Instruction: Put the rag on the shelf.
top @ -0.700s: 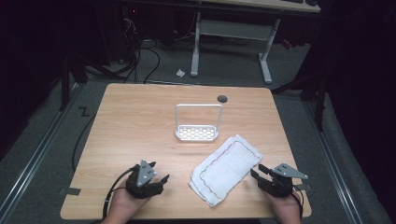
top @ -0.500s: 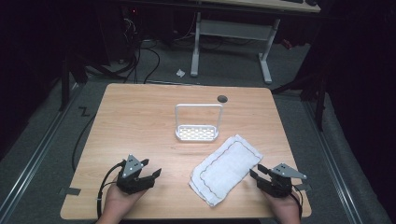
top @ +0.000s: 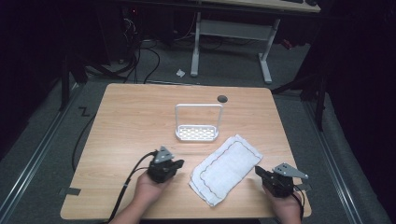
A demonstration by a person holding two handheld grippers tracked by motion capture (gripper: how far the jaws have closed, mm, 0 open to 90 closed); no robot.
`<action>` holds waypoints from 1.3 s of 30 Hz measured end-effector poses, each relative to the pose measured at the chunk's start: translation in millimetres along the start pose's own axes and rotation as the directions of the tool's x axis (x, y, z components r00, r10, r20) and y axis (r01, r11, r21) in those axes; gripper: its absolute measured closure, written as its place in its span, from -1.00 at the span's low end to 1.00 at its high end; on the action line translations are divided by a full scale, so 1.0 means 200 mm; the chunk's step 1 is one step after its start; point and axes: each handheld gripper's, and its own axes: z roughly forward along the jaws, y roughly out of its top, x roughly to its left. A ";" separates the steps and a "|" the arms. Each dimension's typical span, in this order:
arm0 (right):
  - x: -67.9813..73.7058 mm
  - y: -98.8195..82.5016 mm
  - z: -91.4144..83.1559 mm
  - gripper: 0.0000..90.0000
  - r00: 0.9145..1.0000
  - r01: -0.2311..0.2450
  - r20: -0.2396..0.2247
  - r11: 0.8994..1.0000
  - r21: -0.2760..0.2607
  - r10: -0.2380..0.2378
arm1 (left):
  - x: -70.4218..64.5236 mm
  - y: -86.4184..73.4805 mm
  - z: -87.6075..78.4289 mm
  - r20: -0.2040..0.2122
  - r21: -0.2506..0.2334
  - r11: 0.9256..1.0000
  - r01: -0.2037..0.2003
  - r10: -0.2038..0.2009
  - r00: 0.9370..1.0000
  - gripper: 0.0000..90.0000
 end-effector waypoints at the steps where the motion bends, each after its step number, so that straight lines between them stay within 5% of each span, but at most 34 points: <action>1: 0.00 0.00 0.00 0.99 1.000 0.004 -0.001 1.000 0.003 -0.004 | -0.03 0.03 0.04 0.006 0.022 1.000 -0.018 0.018 1.000 0.99; 5: 0.00 -0.01 0.00 0.98 1.000 0.007 -0.009 1.000 -0.001 -0.007 | -0.13 0.09 0.15 0.038 0.076 0.990 -0.116 0.113 0.993 0.99; 9: 0.00 0.00 -0.01 1.00 1.000 0.018 -0.017 1.000 -0.009 -0.018 | -0.16 0.07 0.18 0.071 0.129 0.980 -0.152 0.144 0.987 0.99; 14: 0.02 0.00 0.00 1.00 0.999 0.031 -0.029 1.000 0.000 -0.031 | -0.18 0.00 0.13 0.101 0.140 0.978 -0.154 0.140 0.985 1.00; 20: 0.05 0.00 0.01 1.00 0.998 0.047 -0.038 0.999 0.018 -0.046 | -0.26 -0.10 0.00 0.150 0.148 0.970 -0.194 0.172 0.974 1.00; 27: 0.08 -0.01 0.04 1.00 0.997 0.062 -0.049 0.997 0.040 -0.060 | -0.33 -0.21 -0.13 0.262 0.114 0.984 -0.139 0.105 0.959 0.90; 31: 0.10 0.00 0.06 0.99 0.997 0.068 -0.048 0.996 0.050 -0.066 | -0.26 -0.12 -0.10 0.214 0.046 0.993 -0.109 0.097 0.972 0.78; 33: 0.12 0.00 0.07 0.99 0.996 0.067 -0.054 0.996 0.055 -0.064 | -0.23 -0.04 -0.03 0.164 0.030 0.991 -0.130 0.123 0.979 0.77; 35: 0.13 0.01 0.09 0.98 0.995 0.091 -0.053 0.994 0.058 -0.088 | -0.21 0.04 0.07 0.118 0.029 0.988 -0.150 0.145 0.982 0.80; 39: 0.13 0.00 0.08 0.98 0.995 0.086 -0.046 0.995 0.059 -0.083 | -0.17 0.13 0.24 0.094 0.073 0.989 -0.125 0.118 0.989 0.86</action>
